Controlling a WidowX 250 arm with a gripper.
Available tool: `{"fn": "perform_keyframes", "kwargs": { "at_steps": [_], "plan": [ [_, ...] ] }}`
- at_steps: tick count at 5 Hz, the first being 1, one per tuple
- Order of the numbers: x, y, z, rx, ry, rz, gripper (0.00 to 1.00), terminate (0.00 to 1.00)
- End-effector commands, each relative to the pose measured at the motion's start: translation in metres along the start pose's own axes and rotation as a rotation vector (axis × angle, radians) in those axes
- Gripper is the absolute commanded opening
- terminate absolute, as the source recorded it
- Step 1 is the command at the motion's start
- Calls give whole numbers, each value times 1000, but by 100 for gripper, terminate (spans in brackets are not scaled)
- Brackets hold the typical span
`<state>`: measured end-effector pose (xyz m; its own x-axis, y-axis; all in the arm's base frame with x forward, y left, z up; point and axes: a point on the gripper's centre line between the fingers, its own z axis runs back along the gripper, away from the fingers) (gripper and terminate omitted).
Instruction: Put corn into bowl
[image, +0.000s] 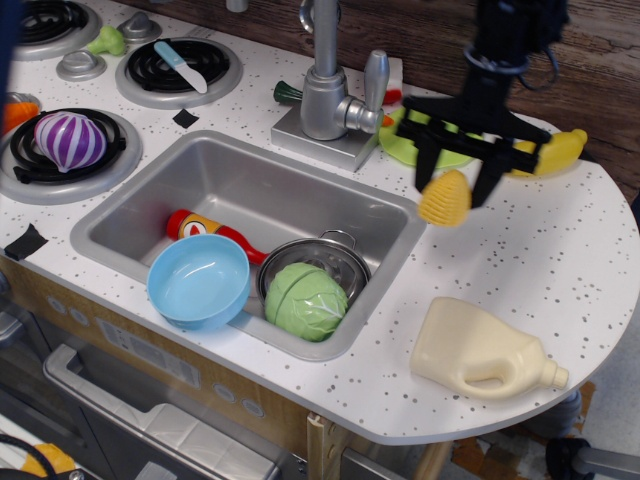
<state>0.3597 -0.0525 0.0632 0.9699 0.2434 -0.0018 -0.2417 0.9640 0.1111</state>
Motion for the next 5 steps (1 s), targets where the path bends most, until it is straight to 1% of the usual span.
{"fn": "perform_keyframes", "kwargs": {
  "at_steps": [1, 2, 3, 4, 5],
  "plan": [
    [-13, 60, 33, 39, -101, 123, 0, 0],
    [-31, 96, 24, 80, -112, 146, 0, 0],
    [-43, 127, -2, 60, -102, 146, 0, 0],
    [-54, 142, -24, 32, -74, 129, 0, 0],
    [-69, 149, -26, 34, -71, 146, 0, 0]
  ]
}}
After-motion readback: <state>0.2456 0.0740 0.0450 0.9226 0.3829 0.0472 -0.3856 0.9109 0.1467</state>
